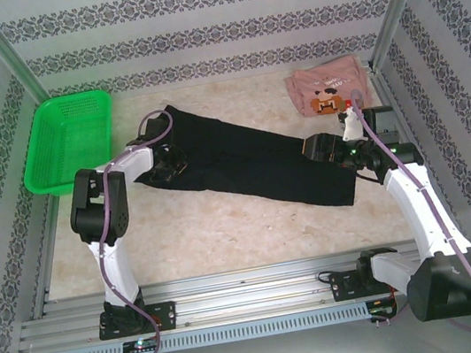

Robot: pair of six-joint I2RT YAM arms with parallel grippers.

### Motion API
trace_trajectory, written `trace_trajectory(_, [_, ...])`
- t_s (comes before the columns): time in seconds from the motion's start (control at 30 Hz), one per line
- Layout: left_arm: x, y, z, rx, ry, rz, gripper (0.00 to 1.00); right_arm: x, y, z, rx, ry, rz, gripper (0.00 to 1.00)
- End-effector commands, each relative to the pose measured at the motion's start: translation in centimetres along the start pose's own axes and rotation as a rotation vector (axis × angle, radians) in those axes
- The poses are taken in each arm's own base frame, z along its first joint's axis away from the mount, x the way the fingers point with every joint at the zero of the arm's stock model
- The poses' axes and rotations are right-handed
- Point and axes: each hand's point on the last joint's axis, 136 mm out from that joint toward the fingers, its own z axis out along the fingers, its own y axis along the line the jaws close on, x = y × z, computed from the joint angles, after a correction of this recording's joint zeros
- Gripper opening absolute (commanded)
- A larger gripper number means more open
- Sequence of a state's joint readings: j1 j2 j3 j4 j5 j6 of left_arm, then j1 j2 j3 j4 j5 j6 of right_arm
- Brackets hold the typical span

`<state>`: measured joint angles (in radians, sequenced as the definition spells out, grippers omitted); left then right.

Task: Fold and stack the t-shirts

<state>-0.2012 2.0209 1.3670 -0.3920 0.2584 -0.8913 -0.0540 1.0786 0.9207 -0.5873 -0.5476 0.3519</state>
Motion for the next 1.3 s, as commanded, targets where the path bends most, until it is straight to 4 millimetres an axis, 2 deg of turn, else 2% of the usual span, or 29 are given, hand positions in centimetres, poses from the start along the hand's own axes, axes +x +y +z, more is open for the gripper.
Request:
trace_trajectory(0.0, [-0.6,-1.5,-1.8,0.067,-0.032,0.009,0.00,-0.6,0.5,-0.1,0.001,-0.007,-0.034,0.98])
trace_trajectory(0.13, [-1.8,-3.5,-2.6,0.112,-0.063,0.021,0.00,-0.6,0.3,0.0,0.010,-0.008,-0.031,0.98])
trace_trajectory(0.47, [-5.1,-7.8,-2.2,0.202,-0.113,0.026,0.00,-0.4,0.0,0.1,0.019,-0.006,-0.021,0.98])
trace_trajectory(0.57, [-5.6,-8.3,-2.6,0.206,-0.106,0.028,0.00,-0.2,-0.1,0.2,0.015,0.003,-0.015,0.98])
trace_trajectory(0.67, [-4.6,-6.9,-3.5,0.186,-0.098,0.013,0.00,-0.1,0.0,0.1,0.016,0.009,-0.019,0.98])
trace_trajectory(0.77, [-2.5,-5.0,-3.7,0.149,-0.050,-0.006,0.30,0.2,-0.1,0.1,0.020,0.014,-0.025,0.98])
trace_trajectory(0.8, [-2.0,-4.1,-3.6,0.132,-0.037,-0.021,0.38,0.3,-0.2,0.1,0.020,0.018,-0.025,0.98])
trace_trajectory(0.83, [-1.6,-3.5,-3.4,0.118,-0.032,-0.031,0.42,0.4,-0.2,0.2,0.019,0.020,-0.025,0.98])
trace_trajectory(1.0, [-0.4,-1.5,-2.5,0.083,-0.012,-0.094,0.46,0.4,-0.1,0.3,0.009,0.020,-0.025,0.98])
trace_trajectory(1.27, [-0.1,-0.1,-2.8,0.019,-0.015,-0.100,0.49,0.5,0.1,-0.1,0.008,0.021,-0.039,0.98])
